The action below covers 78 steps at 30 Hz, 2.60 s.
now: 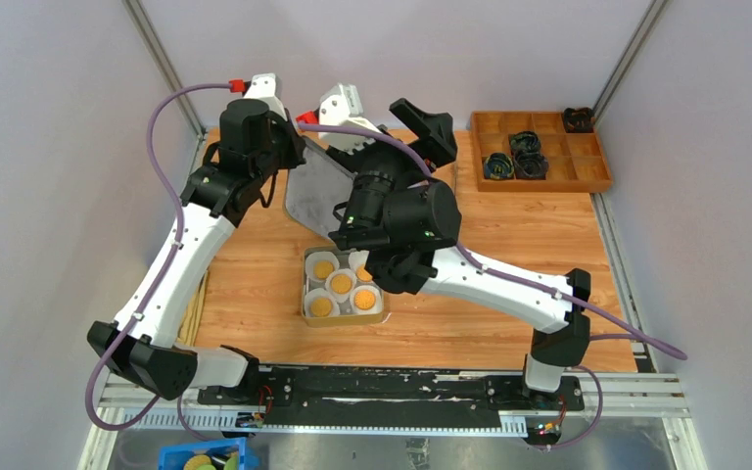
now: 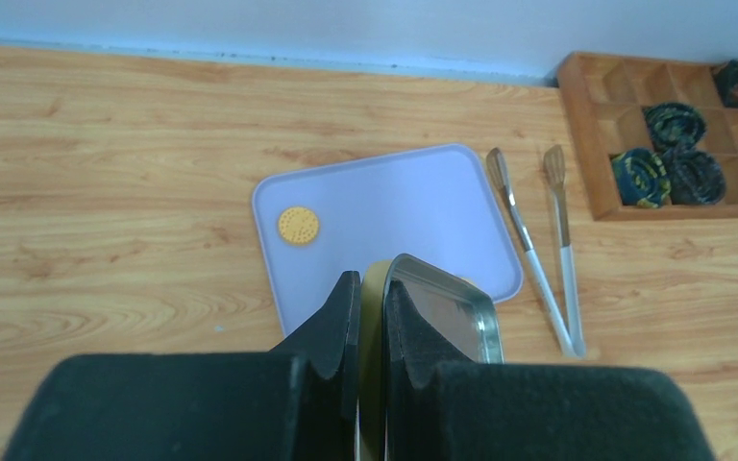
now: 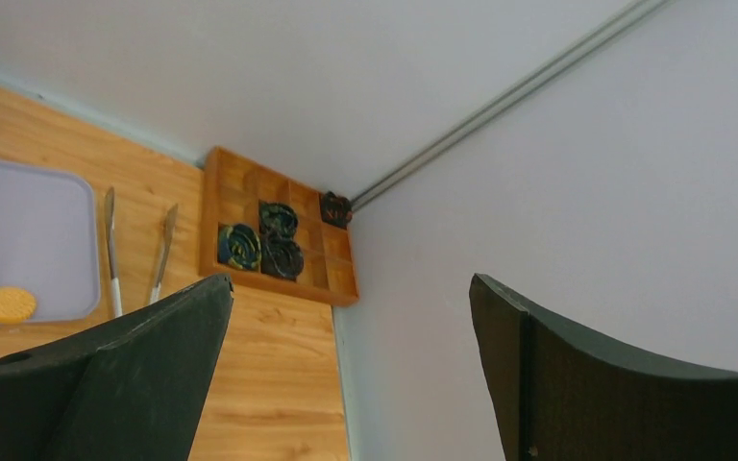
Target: Pack the cookies
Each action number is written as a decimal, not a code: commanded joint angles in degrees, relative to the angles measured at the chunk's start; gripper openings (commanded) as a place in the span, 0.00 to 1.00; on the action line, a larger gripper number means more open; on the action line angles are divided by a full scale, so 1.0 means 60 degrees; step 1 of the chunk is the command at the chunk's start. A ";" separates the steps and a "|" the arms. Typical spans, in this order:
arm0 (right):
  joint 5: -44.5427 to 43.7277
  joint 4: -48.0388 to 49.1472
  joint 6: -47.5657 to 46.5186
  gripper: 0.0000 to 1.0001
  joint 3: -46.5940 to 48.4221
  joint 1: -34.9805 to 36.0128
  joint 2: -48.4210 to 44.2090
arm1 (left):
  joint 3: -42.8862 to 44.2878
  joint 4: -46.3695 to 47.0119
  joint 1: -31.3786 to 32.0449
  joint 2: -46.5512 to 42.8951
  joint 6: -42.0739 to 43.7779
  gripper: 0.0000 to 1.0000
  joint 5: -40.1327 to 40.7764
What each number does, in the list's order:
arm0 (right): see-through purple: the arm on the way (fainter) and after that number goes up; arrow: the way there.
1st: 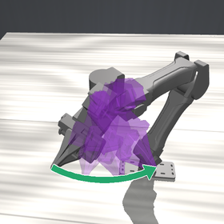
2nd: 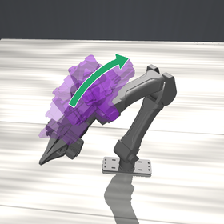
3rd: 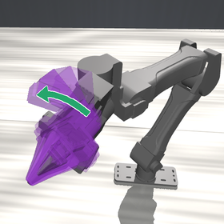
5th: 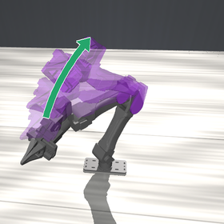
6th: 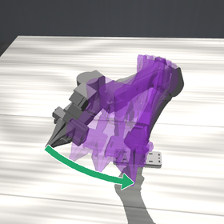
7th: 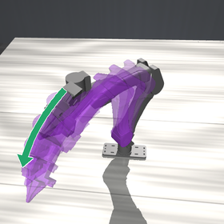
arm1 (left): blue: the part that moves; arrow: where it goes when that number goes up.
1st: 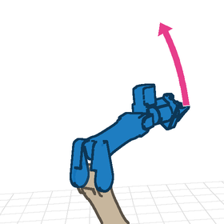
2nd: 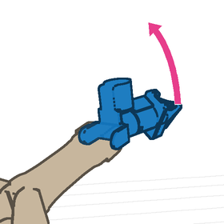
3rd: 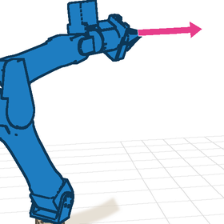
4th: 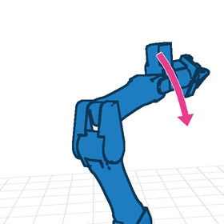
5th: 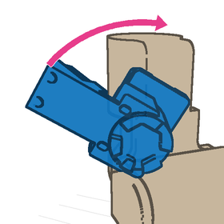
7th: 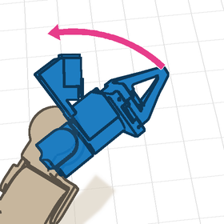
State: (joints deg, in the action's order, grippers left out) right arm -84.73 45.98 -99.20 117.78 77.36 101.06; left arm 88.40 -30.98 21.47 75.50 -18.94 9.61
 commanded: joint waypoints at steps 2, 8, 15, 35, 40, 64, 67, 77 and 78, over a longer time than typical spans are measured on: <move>-0.1076 0.3693 -0.1140 1.00 -0.2161 -0.0344 -0.2132 | -0.0477 -0.0039 0.0039 -0.0280 0.0081 0.02 0.0303; -0.1707 0.2096 0.1744 0.85 -0.4997 -0.0668 -0.4299 | -0.0758 -0.0019 0.0039 -0.0230 -0.0078 0.01 0.0336; -0.2121 0.4670 0.0110 0.92 -0.5812 -0.0397 -0.4494 | -0.0852 -0.0002 0.0039 -0.0133 -0.0223 0.01 0.0187; -0.2083 0.7181 -0.2944 0.95 -0.2167 -0.0214 -0.1894 | -0.1052 0.0287 0.0039 -0.0233 -0.0293 0.01 -0.0090; -0.2070 0.6161 -0.3712 0.96 0.3449 0.1211 -0.0215 | -0.0934 0.0322 0.0039 -0.0218 -0.0271 0.01 -0.0211; 0.1502 -1.2825 1.9757 1.00 0.0652 1.0322 -0.8000 | -0.1255 0.0946 0.0046 -0.0353 -0.0170 0.01 -0.0406; -0.0146 -1.0027 1.5673 1.00 0.2116 1.1342 -0.6768 | -0.1212 0.0950 0.0054 -0.0323 -0.0176 0.01 -0.0414; 0.3584 -0.4086 0.9748 1.00 0.4168 1.2895 -0.5690 | -0.1218 0.1034 0.0054 -0.0231 -0.0186 0.01 -0.0386; 0.4114 -0.3998 0.9666 1.00 0.3982 1.3046 -0.5843 | -0.1214 0.1031 0.0054 -0.0217 -0.0167 0.01 -0.0373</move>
State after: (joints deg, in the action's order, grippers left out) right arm -72.90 11.20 -32.25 141.64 153.08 73.14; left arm 80.86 -26.61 21.52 74.85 -20.25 6.66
